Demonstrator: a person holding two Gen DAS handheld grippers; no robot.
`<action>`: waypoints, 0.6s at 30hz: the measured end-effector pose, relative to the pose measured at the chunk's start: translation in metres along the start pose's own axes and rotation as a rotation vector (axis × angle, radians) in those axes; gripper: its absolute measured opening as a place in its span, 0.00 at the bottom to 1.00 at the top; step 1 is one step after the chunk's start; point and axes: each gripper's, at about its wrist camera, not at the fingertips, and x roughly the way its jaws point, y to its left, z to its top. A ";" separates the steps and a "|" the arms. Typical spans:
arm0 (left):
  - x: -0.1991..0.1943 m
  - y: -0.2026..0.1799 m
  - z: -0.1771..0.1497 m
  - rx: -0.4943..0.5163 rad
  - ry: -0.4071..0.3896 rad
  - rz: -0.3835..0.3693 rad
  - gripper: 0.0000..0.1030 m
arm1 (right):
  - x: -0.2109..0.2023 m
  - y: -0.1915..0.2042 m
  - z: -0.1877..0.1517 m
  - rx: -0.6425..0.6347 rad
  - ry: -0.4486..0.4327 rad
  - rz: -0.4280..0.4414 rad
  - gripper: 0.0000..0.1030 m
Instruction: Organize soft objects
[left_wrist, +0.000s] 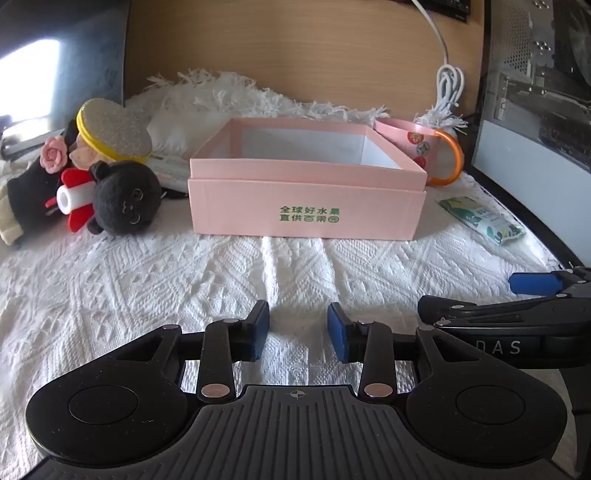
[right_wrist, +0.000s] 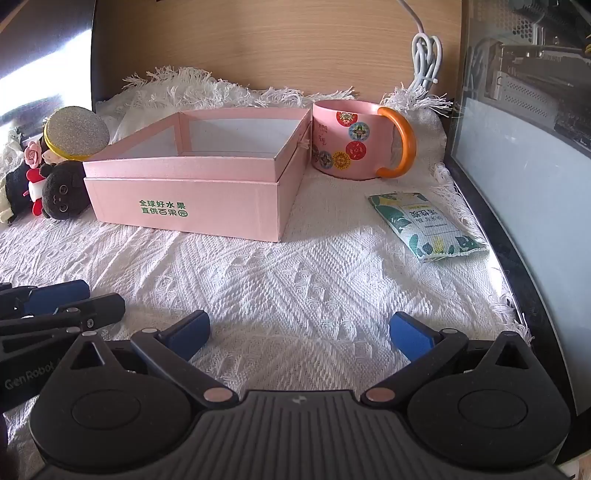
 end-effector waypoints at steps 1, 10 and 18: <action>0.000 0.002 0.000 0.003 0.000 0.002 0.38 | 0.000 0.000 0.000 0.000 0.000 0.000 1.00; 0.000 -0.001 0.000 0.036 0.004 0.027 0.38 | 0.000 0.000 0.000 0.000 0.000 0.000 1.00; 0.000 -0.001 0.000 0.036 0.004 0.027 0.38 | 0.000 0.000 0.000 0.000 0.000 0.000 1.00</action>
